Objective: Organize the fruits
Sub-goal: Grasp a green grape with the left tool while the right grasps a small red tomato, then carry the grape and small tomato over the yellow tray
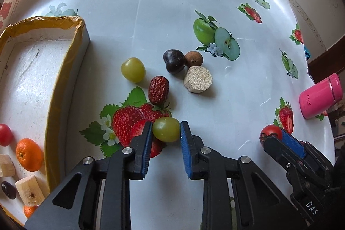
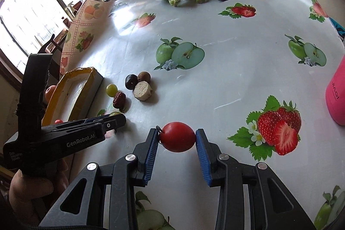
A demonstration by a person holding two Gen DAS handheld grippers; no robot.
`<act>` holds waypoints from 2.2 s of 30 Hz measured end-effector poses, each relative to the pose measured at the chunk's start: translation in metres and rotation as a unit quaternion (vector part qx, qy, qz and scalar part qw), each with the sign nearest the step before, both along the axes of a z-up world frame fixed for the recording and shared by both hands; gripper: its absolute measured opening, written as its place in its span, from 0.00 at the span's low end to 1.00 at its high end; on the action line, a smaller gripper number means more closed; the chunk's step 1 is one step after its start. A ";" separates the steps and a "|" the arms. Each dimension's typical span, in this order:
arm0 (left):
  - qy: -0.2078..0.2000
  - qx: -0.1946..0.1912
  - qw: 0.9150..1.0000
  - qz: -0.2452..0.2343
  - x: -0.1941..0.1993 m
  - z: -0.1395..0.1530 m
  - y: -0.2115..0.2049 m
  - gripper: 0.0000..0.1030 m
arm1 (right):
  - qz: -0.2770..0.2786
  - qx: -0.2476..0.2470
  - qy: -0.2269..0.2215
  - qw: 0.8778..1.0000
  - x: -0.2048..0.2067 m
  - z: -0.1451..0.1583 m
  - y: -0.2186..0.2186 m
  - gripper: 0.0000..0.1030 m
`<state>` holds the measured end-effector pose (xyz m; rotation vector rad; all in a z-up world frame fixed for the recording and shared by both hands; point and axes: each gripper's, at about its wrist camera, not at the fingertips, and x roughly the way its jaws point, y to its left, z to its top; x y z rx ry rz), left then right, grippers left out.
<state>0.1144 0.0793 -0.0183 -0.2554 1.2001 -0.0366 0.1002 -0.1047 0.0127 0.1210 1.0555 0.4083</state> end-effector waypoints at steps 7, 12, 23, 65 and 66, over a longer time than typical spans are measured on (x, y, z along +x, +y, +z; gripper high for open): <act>-0.017 -0.015 1.000 0.015 -0.030 0.022 0.017 0.22 | 0.003 0.009 -0.015 1.000 -0.014 0.023 0.005 0.35; -0.024 -0.009 1.000 0.018 -0.051 0.033 0.025 0.22 | 0.012 0.009 -0.022 1.000 -0.023 0.033 0.013 0.35; -0.041 0.019 0.999 0.030 -0.077 0.061 0.039 0.22 | 0.046 0.016 -0.028 0.998 -0.045 0.043 0.043 0.35; -0.046 0.034 0.996 0.071 -0.100 0.070 0.105 0.22 | 0.126 0.020 -0.033 0.991 -0.069 0.051 0.130 0.35; -0.046 0.034 0.996 0.071 -0.099 0.070 0.106 0.22 | 0.127 0.020 -0.033 0.991 -0.069 0.051 0.131 0.35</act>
